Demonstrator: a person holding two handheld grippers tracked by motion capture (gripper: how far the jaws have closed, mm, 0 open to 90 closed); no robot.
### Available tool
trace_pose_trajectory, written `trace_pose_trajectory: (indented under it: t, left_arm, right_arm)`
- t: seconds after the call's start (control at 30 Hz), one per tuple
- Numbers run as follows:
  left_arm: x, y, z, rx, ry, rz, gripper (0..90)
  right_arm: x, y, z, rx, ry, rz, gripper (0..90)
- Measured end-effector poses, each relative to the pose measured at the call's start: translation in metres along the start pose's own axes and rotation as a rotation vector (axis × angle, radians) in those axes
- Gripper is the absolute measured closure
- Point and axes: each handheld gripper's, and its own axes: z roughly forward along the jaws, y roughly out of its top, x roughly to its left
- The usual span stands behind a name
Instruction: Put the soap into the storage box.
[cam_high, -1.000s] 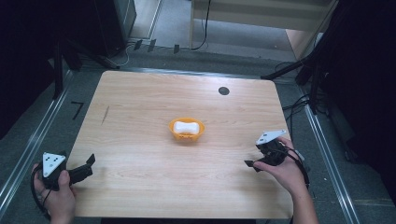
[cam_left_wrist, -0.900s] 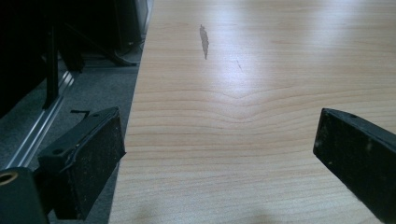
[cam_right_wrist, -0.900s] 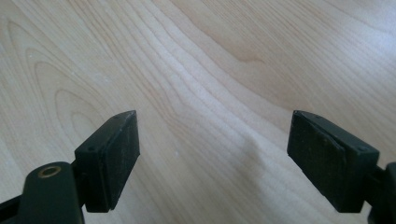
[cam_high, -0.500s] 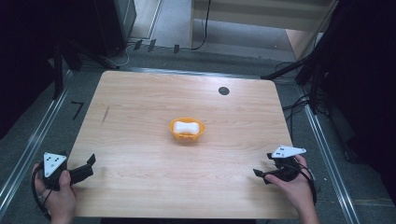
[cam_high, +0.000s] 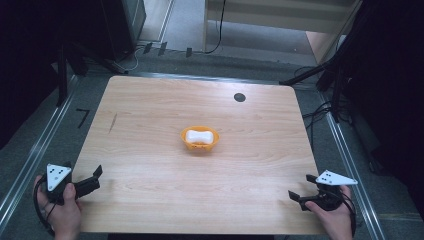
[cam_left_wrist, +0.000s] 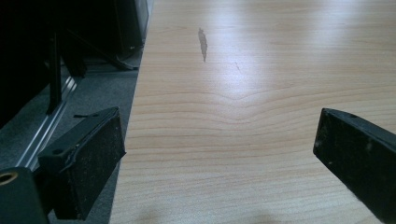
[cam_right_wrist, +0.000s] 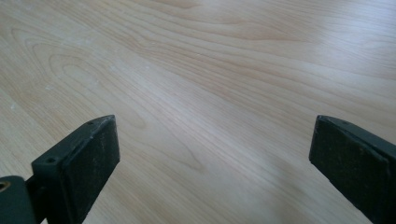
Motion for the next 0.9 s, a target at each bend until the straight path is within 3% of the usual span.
trace_pose_trajectory:
  t: [0.17,0.27,0.33,0.5,0.63,0.77,0.9]
  left_arm:
    - [-0.001,0.000,0.000,0.002,0.000,0.005,2.2]
    - [-0.001,0.000,0.000,0.003,0.005,0.006,2.2]
    - [-0.001,0.000,0.000,0.002,0.005,0.006,2.3]
    - [-0.002,0.000,0.000,0.002,0.009,0.018,2.2]
    - [-0.003,0.000,0.000,0.003,0.007,0.025,2.3]
    - [-0.003,0.000,0.000,0.005,0.007,0.027,2.3]
    - [-0.003,0.000,0.000,0.007,0.009,0.026,2.2]
  right_arm:
    - [-0.007,-0.015,-0.016,-0.101,-0.069,0.047,0.3]
    - [-0.012,-0.024,-0.023,-0.201,-0.079,0.127,0.0]
    - [-0.013,-0.026,-0.024,-0.235,-0.092,0.150,0.0]
    - [-0.009,-0.031,-0.027,-0.355,-0.194,0.190,0.3]
    - [-0.007,-0.037,-0.024,-0.372,-0.320,0.219,0.3]
    - [-0.007,-0.038,-0.023,-0.371,-0.330,0.223,0.3]
    - [-0.004,-0.035,-0.020,-0.339,-0.346,0.192,0.3]
